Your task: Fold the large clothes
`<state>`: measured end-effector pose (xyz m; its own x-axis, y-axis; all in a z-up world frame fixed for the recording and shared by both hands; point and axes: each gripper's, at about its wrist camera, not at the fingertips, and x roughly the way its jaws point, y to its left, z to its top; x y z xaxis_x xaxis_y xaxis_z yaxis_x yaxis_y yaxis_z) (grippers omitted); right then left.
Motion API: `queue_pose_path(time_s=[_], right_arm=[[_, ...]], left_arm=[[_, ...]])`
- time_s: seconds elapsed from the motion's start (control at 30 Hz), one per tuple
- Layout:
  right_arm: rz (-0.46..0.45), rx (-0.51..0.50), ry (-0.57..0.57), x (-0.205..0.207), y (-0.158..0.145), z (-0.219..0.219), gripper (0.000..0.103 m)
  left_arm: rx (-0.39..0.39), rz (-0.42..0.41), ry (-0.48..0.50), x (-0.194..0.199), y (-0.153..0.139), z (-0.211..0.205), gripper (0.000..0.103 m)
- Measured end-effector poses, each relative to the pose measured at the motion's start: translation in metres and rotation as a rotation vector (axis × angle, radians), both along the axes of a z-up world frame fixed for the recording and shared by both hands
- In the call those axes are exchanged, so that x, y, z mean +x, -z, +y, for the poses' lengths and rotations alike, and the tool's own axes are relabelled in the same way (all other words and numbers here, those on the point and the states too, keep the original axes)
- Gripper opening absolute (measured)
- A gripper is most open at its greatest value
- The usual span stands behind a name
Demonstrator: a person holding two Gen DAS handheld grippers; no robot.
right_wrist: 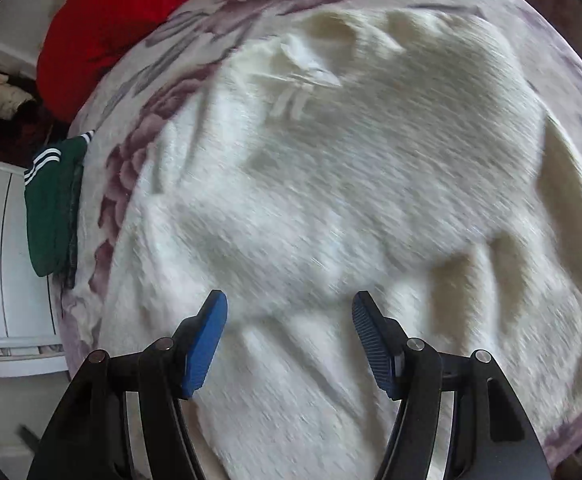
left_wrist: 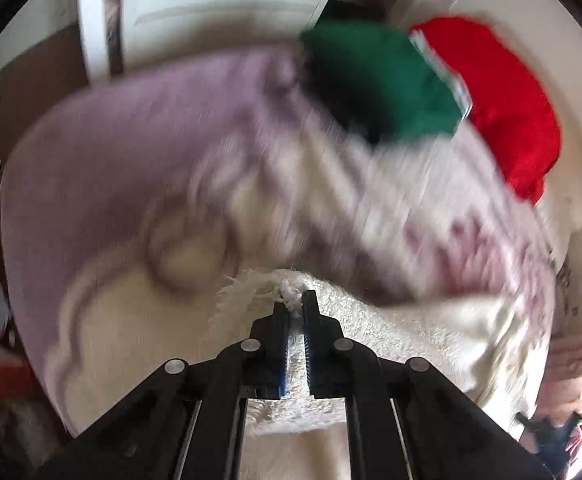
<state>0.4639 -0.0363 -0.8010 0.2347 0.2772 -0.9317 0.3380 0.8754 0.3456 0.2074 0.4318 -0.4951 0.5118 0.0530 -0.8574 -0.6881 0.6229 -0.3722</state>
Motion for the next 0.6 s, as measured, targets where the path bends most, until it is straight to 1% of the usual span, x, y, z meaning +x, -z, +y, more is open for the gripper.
queue_pose_path(time_s=[0.03,0.1,0.2,0.23,0.27,0.3,0.33,0.37,0.43,0.47,0.5,0.6], right_arm=[[-0.008,-0.003,0.002,0.008,0.002,0.007,0.067],[-0.016,0.022,-0.001,0.029,0.009,0.028,0.067],[0.013,0.021,-0.065,0.060,0.034,0.074,0.067],[0.045,0.052,-0.103,0.068,0.047,0.091,0.067],[0.111,0.120,-0.140,0.076,0.066,0.112,0.069],[0.148,0.133,-0.164,0.079,0.074,0.125,0.077],[0.150,0.081,-0.196,0.083,0.074,0.135,0.077],[0.137,0.068,-0.206,0.084,0.071,0.138,0.077],[0.103,0.126,-0.188,0.082,0.059,0.126,0.076],[0.082,0.170,-0.157,0.077,0.049,0.109,0.076],[0.070,0.191,-0.139,0.071,0.041,0.095,0.076],[0.056,0.197,-0.075,0.045,0.021,0.040,0.076]], left_arm=[[0.020,-0.020,0.018,0.012,-0.012,0.007,0.005],[0.059,-0.042,0.068,0.036,-0.030,0.015,0.005],[0.129,-0.048,0.149,0.071,-0.052,0.011,0.005],[0.154,-0.048,0.176,0.080,-0.060,0.006,0.005],[0.171,-0.048,0.194,0.083,-0.065,0.000,0.005],[0.187,-0.051,0.215,0.088,-0.072,-0.005,0.005],[0.197,-0.051,0.224,0.090,-0.075,-0.011,0.005],[0.213,-0.048,0.233,0.092,-0.080,-0.016,0.005],[0.251,-0.049,0.261,0.095,-0.095,-0.035,0.005],[0.274,-0.049,0.274,0.099,-0.101,-0.044,0.004],[0.304,-0.058,0.300,0.102,-0.111,-0.059,0.004],[0.366,-0.096,0.405,0.126,-0.137,-0.119,0.004]])
